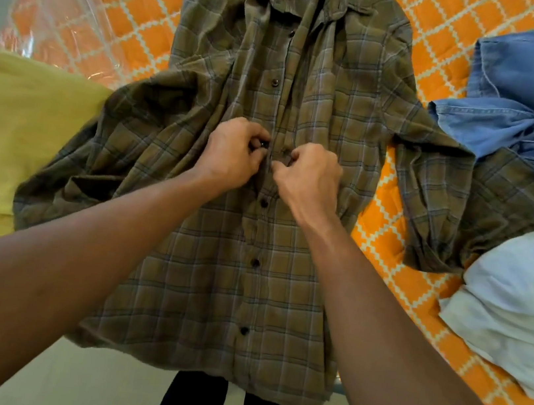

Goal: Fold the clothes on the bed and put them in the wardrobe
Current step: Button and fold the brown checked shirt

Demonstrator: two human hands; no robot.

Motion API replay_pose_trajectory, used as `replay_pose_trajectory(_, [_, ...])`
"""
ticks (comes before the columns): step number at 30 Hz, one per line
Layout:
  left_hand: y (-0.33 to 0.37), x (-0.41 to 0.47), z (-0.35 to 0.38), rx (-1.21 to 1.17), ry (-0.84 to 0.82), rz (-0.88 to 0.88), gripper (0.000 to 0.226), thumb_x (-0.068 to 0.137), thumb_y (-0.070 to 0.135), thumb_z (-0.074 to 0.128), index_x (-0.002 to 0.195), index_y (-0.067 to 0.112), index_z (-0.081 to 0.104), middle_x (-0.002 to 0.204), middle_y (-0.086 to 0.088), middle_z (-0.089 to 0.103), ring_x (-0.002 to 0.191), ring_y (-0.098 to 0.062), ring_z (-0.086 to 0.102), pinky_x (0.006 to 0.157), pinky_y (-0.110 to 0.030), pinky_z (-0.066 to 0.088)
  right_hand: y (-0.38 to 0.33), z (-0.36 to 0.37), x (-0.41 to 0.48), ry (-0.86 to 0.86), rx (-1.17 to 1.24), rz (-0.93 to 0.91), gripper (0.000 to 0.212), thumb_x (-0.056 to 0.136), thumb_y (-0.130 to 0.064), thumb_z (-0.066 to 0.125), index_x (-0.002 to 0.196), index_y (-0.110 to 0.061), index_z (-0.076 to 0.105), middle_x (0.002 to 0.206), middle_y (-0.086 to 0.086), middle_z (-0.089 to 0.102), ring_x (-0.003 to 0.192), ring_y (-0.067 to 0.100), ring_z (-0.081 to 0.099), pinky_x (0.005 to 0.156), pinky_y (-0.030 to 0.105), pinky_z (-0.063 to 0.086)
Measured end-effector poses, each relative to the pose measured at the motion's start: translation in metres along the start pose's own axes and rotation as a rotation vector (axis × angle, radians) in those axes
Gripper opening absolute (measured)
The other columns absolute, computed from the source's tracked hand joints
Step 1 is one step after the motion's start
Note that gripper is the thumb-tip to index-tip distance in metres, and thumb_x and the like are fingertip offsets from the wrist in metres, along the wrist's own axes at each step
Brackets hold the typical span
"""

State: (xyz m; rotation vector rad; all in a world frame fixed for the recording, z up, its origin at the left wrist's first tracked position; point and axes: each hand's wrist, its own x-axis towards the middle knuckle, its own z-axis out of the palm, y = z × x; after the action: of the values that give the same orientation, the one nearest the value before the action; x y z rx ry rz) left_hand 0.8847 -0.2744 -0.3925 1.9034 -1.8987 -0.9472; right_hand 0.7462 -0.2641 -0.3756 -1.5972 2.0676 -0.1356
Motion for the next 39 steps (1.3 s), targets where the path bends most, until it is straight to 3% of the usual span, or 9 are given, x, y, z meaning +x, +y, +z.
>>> replay_pose_trajectory(7, [-0.004,0.011,-0.006,0.113,-0.027,0.092,0.015,0.093,0.012,0.063,0.106,0.015,0.071,0.106,0.002,0.059,0.1,-0.019,0.058,0.081,-0.026,0.044,-0.017,-0.002,0.008,-0.02,-0.07,0.024,0.034,0.082,-0.045,0.075,0.085,-0.012,0.067,0.085,0.009,0.07,0.083,0.031,0.066,0.06,0.032,0.044])
replay_pose_trajectory(11, [0.0,0.015,-0.012,0.134,-0.076,0.12,0.016,0.094,0.014,0.064,0.108,0.013,0.071,0.11,-0.007,0.069,0.103,-0.025,0.063,0.085,-0.035,0.051,-0.027,-0.007,0.017,-0.04,-0.126,0.031,0.028,0.084,-0.039,0.074,0.086,-0.013,0.064,0.082,0.006,0.06,0.08,0.028,0.059,0.062,0.032,0.042])
replay_pose_trajectory(15, [0.0,0.017,-0.01,-0.014,-0.072,-0.047,0.009,0.093,0.015,0.067,0.099,0.019,0.073,0.098,0.0,0.071,0.089,-0.015,0.065,0.077,-0.028,0.055,-0.022,-0.003,0.021,0.011,-0.04,0.041,0.024,0.079,-0.032,0.07,0.07,-0.011,0.063,0.069,0.005,0.064,0.072,0.029,0.064,0.059,0.031,0.043])
replay_pose_trajectory(19, [0.001,0.014,-0.006,-0.243,-0.01,-0.21,0.008,0.093,0.014,0.07,0.097,0.016,0.077,0.086,0.007,0.07,0.082,-0.006,0.067,0.077,-0.022,0.057,-0.017,0.0,0.011,0.082,0.274,0.001,0.023,0.076,-0.023,0.07,0.057,-0.012,0.065,0.053,-0.001,0.062,0.055,0.013,0.06,0.051,0.025,0.046])
replay_pose_trajectory(23, [0.0,0.009,-0.004,-0.348,0.02,-0.265,0.008,0.094,0.014,0.069,0.098,0.016,0.076,0.085,0.007,0.071,0.082,-0.007,0.069,0.078,-0.024,0.059,-0.016,0.005,0.0,0.192,0.457,-0.013,0.023,0.079,-0.017,0.069,0.057,-0.012,0.065,0.048,-0.006,0.056,0.049,0.009,0.052,0.045,0.013,0.031])
replay_pose_trajectory(30, [-0.001,0.016,-0.007,-0.489,-0.031,-0.383,0.008,0.092,0.013,0.071,0.09,0.02,0.075,0.081,0.001,0.074,0.078,-0.01,0.073,0.081,-0.032,0.062,-0.012,0.024,0.008,0.038,0.446,0.029,0.018,0.087,-0.019,0.074,0.07,-0.021,0.072,0.059,-0.012,0.064,0.056,-0.005,0.059,0.046,0.007,0.037])
replay_pose_trajectory(33, [0.0,0.018,-0.008,-0.504,-0.046,-0.404,0.007,0.093,0.013,0.071,0.091,0.019,0.075,0.083,0.001,0.074,0.072,-0.005,0.071,0.078,-0.028,0.062,-0.007,0.027,0.011,0.023,0.546,0.042,0.024,0.088,-0.017,0.075,0.067,-0.027,0.068,0.062,-0.012,0.065,0.056,-0.005,0.059,0.051,0.01,0.045])
replay_pose_trajectory(36, [-0.001,0.018,-0.006,-0.499,-0.051,-0.395,0.008,0.093,0.014,0.071,0.091,0.021,0.074,0.083,0.001,0.074,0.074,-0.006,0.072,0.077,-0.025,0.062,-0.002,0.03,0.016,-0.027,0.663,0.122,0.009,0.087,-0.018,0.079,0.079,-0.021,0.075,0.07,-0.005,0.073,0.063,0.006,0.067,0.059,0.024,0.057])
replay_pose_trajectory(39, [-0.002,0.019,-0.006,-0.52,-0.059,-0.405,0.008,0.093,0.014,0.071,0.091,0.02,0.074,0.083,0.0,0.075,0.077,-0.009,0.073,0.078,-0.028,0.062,-0.001,0.032,0.02,-0.042,0.736,0.169,0.004,0.086,-0.016,0.08,0.088,-0.015,0.077,0.073,-0.002,0.074,0.065,0.009,0.068,0.063,0.027,0.059])
